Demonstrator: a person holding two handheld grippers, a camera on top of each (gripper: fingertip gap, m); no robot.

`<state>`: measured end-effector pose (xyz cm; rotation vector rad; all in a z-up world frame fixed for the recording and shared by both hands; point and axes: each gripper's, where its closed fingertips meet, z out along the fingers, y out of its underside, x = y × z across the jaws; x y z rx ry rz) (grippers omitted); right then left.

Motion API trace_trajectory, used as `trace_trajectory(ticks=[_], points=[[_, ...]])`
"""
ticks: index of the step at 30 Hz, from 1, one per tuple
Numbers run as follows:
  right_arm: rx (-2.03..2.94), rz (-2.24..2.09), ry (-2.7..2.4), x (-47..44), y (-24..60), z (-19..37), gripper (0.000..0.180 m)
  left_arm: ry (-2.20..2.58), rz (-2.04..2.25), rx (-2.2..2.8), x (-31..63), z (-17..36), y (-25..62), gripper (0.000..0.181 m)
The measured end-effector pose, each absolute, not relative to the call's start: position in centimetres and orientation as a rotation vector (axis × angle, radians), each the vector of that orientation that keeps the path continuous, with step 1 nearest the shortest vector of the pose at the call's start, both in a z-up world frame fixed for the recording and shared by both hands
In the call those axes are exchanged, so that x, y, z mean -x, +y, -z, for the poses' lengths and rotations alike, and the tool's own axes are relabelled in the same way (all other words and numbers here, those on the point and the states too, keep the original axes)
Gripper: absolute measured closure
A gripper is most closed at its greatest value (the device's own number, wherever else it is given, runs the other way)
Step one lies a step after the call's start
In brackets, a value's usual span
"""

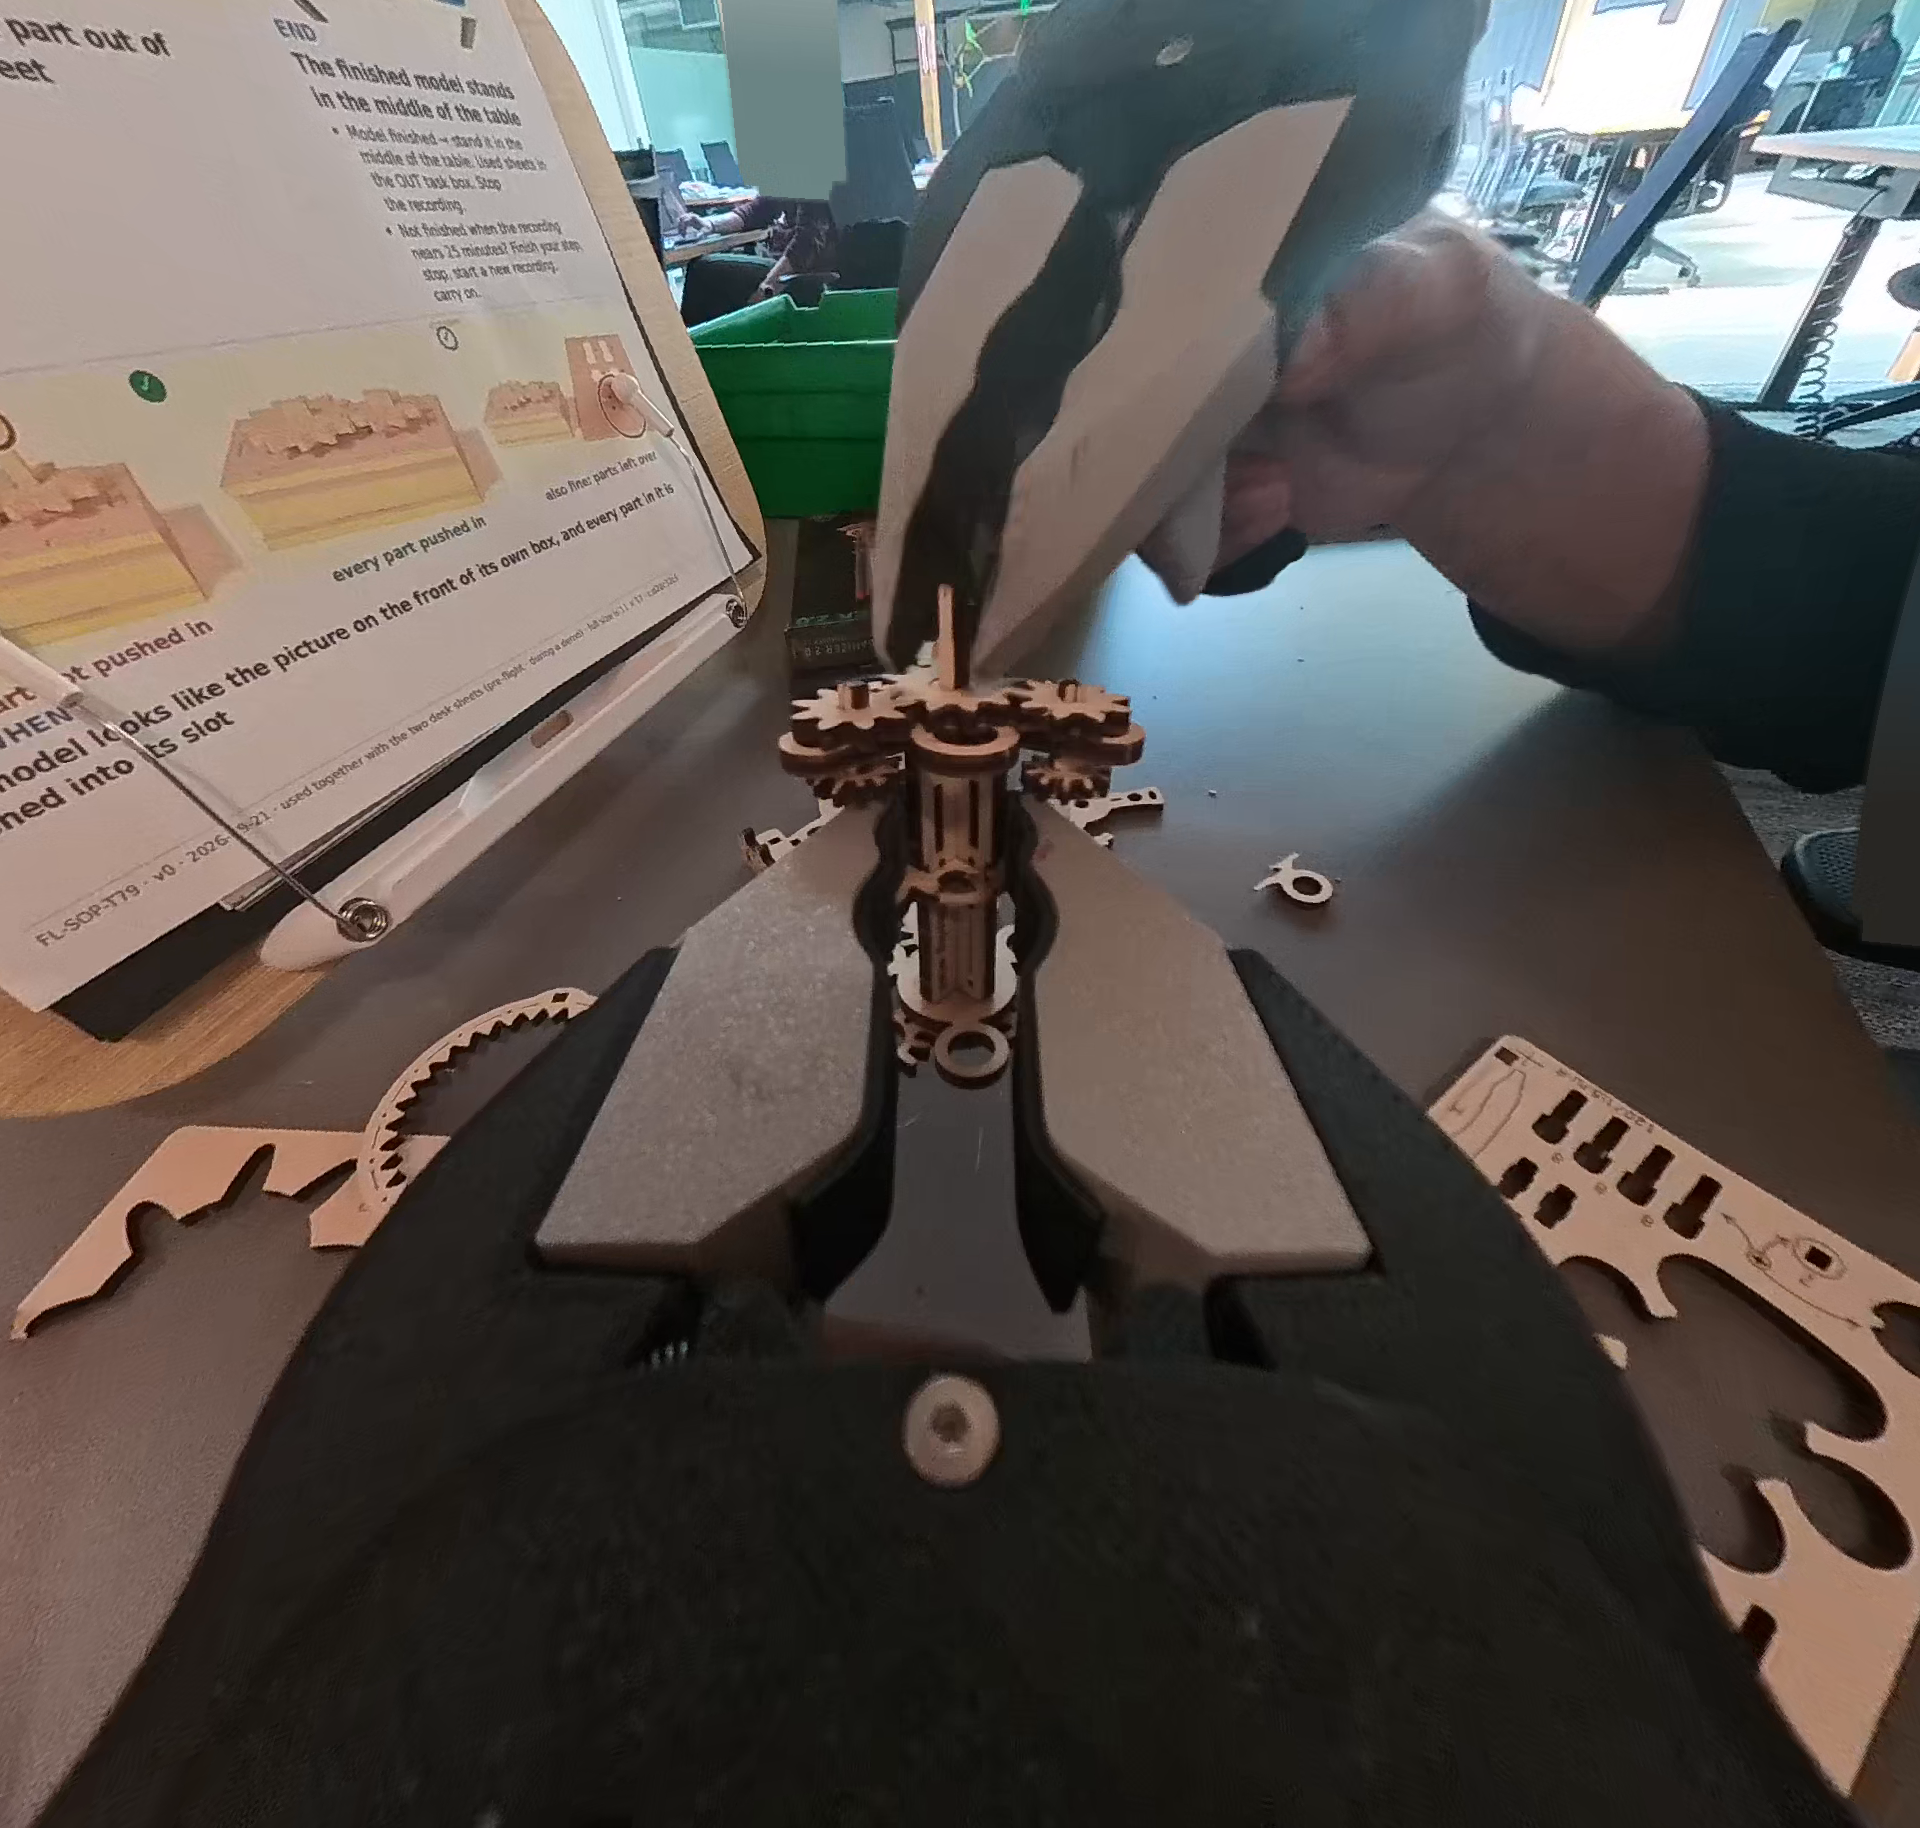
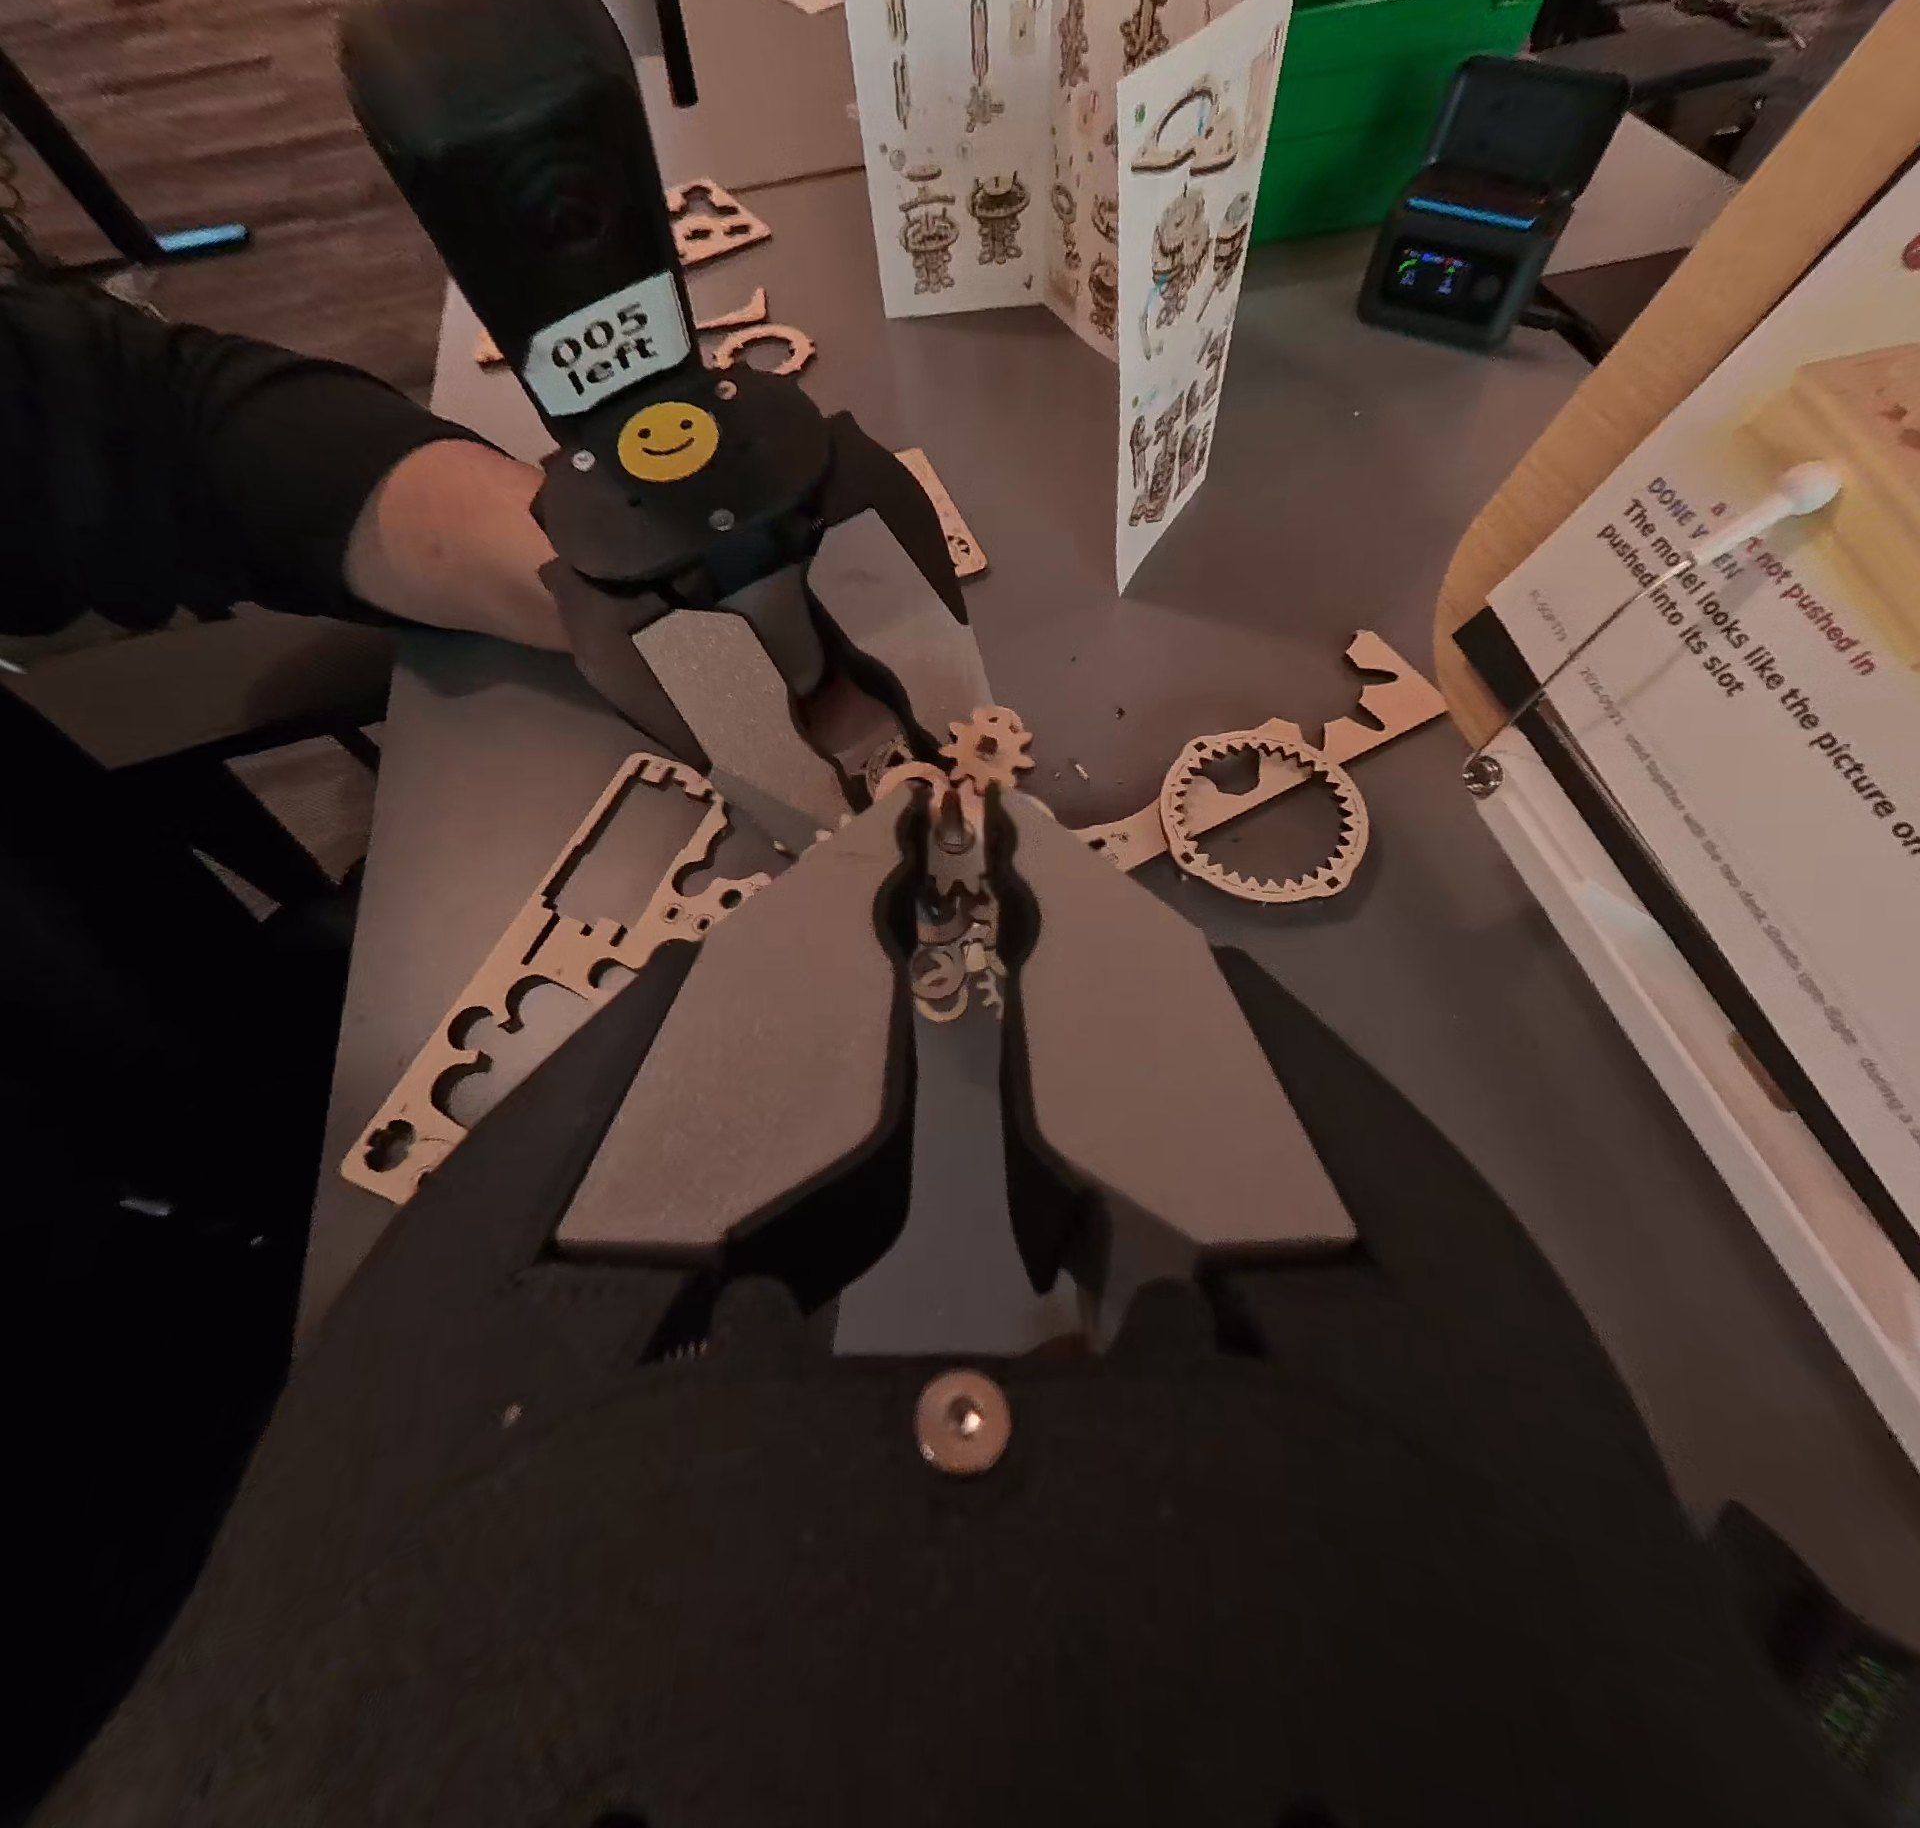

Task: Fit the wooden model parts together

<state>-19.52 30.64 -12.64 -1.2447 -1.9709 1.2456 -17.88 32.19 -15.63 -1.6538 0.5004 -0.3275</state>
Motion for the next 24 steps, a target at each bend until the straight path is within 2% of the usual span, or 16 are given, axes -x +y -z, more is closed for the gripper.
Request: trace_trajectory(ticks=[4, 8, 11, 14, 18, 24], points=[[1.241, -1.240, -1.979, 19.7, 30.6, 13.0, 0.180, 0.501, 0.331, 1.679, 17.8, 16.0, 32.1, 0.164], [1.257, -1.196, -1.991, 19.6, 31.3, 13.9, 0.180, 0.510, 0.322, 1.754, 18.5, 16.9, 31.7, 0.128], [1.261, -1.165, -1.996, 19.7, 31.5, 14.5, 0.180, 0.553, 0.283, 1.851, 19.6, 18.2, 30.9, 0.113], [1.270, -1.139, -2.006, 19.8, 31.6, 15.3, 0.180, 0.535, 0.228, 1.914, 22.1, 18.1, 29.8, 0.114], [1.285, -1.092, -2.041, 19.9, 31.8, 16.7, 0.180, 0.356, 0.273, 1.910, 25.8, 16.2, 29.1, 0.131], [1.291, -1.115, -2.040, 20.0, 31.8, 16.9, 0.179, 0.373, 0.171, 2.053, 27.8, 18.7, 31.2, 0.138]])
